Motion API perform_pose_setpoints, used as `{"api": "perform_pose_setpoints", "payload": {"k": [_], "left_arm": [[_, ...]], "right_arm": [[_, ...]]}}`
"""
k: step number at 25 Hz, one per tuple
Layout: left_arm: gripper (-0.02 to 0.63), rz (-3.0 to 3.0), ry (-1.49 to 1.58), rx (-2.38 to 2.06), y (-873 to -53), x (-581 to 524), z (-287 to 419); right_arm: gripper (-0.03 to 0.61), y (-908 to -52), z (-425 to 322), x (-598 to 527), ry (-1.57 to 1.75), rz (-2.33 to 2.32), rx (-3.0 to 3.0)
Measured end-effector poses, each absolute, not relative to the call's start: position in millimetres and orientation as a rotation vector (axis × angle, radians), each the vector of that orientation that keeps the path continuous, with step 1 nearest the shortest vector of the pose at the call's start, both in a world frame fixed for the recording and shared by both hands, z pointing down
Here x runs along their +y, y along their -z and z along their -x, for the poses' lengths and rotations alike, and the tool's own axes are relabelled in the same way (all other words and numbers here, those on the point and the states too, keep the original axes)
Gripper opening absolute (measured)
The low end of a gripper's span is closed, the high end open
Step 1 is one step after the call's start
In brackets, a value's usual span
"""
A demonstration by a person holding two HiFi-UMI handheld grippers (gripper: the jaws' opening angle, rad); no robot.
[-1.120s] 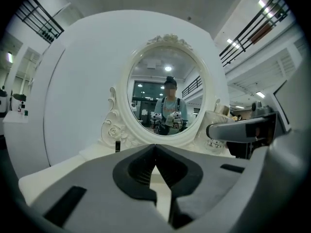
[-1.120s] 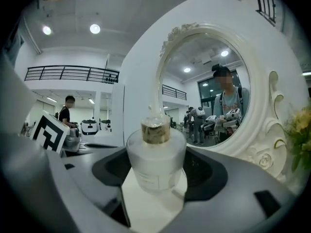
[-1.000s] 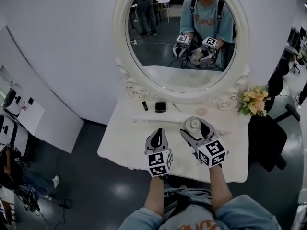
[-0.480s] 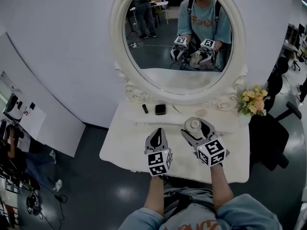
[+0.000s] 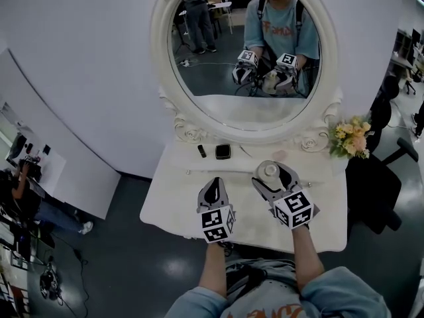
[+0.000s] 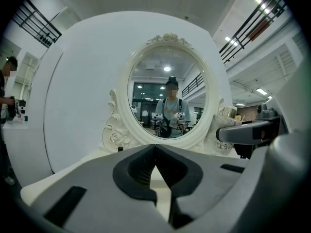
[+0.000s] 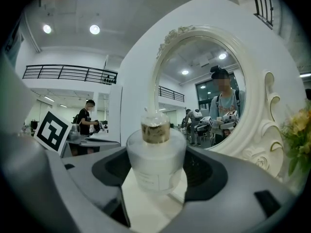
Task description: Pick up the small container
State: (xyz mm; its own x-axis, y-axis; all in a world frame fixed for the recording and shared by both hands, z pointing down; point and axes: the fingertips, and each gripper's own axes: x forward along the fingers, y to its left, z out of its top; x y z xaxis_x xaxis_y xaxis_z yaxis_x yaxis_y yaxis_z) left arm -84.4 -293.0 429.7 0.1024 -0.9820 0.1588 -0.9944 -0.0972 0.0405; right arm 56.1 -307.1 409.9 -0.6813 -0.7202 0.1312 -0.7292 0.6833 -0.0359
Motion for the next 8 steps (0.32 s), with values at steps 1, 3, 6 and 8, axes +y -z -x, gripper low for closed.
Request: {"api": "perform_pose_setpoints", "payload": {"k": [1,3,6,8], "left_arm": [[0.021,-2.228,-0.139,-2.012,-429.8,-292.6,84.0],[0.021,-2.232,-0.143,-2.011,-429.7,-292.1,83.0],[0.021,-2.240,-0.147,-2.008,-429.7,-292.1,82.2],[0.021,-2.244,-0.148,-2.007,-430.0,-292.2,82.5]], "right_arm": [[0.327,-409.5,-56.0,-307.2,-0.128,-1.203,-2.783],[0.327,-409.1,-55.8,-307.3,-0.126,-1.205,-2.783],[0.327,-409.3,-55.5,-307.3,-0.122,-1.207,-2.779],[0.327,-409.5,-55.0,-307.2,-0.117,-1.206,-2.777]]}}
